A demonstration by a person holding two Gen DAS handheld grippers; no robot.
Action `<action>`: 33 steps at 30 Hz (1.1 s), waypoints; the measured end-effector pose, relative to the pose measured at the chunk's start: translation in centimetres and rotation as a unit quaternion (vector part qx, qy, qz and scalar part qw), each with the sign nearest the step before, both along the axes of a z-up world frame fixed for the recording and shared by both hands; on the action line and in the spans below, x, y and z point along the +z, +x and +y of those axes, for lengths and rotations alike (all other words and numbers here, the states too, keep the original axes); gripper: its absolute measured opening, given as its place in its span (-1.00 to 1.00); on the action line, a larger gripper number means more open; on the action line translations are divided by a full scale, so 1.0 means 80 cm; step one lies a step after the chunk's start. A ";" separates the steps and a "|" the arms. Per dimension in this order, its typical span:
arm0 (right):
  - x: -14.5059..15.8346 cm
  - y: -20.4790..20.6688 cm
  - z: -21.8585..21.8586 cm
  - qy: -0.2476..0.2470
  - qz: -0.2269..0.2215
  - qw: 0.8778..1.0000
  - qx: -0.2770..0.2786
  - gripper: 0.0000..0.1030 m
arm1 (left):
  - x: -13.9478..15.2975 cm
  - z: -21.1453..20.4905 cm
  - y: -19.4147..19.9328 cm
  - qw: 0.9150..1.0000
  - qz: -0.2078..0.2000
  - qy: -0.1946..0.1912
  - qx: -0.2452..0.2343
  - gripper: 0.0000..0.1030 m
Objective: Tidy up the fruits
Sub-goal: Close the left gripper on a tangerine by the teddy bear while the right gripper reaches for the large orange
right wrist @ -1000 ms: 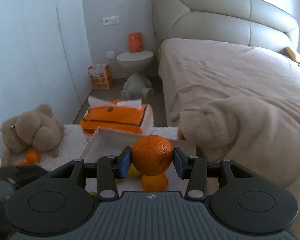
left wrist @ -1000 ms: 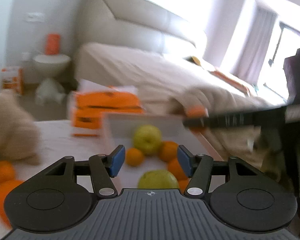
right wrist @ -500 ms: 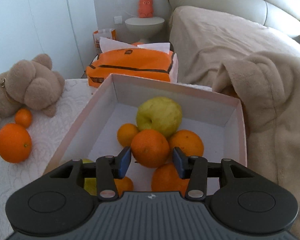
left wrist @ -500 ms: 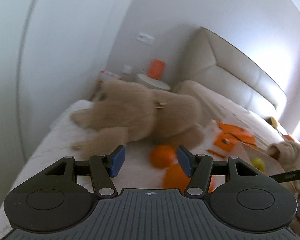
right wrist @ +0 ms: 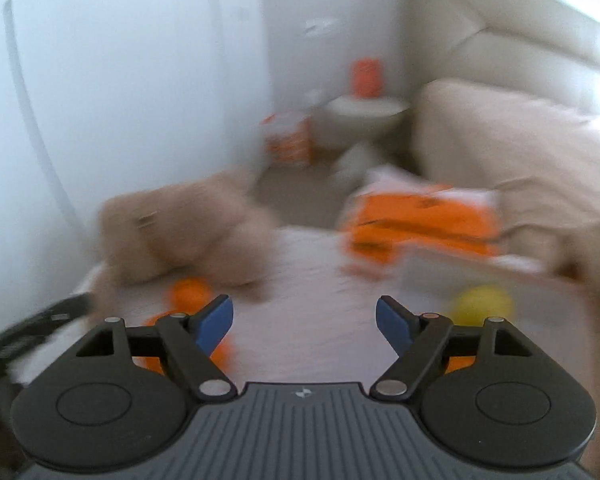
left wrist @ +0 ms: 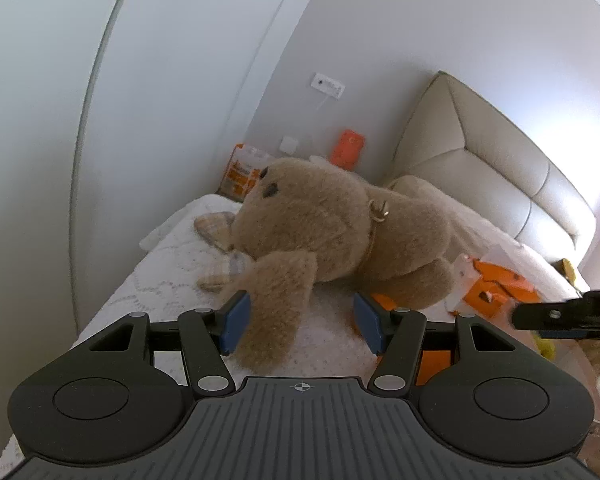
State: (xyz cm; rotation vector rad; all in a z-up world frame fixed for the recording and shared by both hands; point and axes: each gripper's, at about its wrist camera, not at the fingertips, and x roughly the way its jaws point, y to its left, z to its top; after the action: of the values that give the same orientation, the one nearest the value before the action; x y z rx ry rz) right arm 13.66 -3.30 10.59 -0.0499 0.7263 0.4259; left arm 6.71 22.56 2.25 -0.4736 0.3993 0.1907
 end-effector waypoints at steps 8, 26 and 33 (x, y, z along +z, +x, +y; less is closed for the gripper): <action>-0.037 0.038 0.082 -0.003 0.051 0.999 -0.002 0.54 | -0.009 -0.002 0.007 0.999 0.028 0.020 0.014 0.20; -0.073 0.066 0.141 -0.060 0.115 0.991 0.027 -0.06 | -0.011 0.001 0.008 0.999 0.038 0.014 0.009 0.20; -0.052 0.000 0.076 -0.013 0.102 0.993 0.051 0.15 | -0.011 -0.003 0.007 0.999 0.032 0.014 0.000 0.20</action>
State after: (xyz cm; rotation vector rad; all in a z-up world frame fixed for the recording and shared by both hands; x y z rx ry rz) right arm 13.69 2.81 6.43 -0.0687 0.9325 0.5248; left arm 7.27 22.35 1.36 -0.4413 0.4584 0.2107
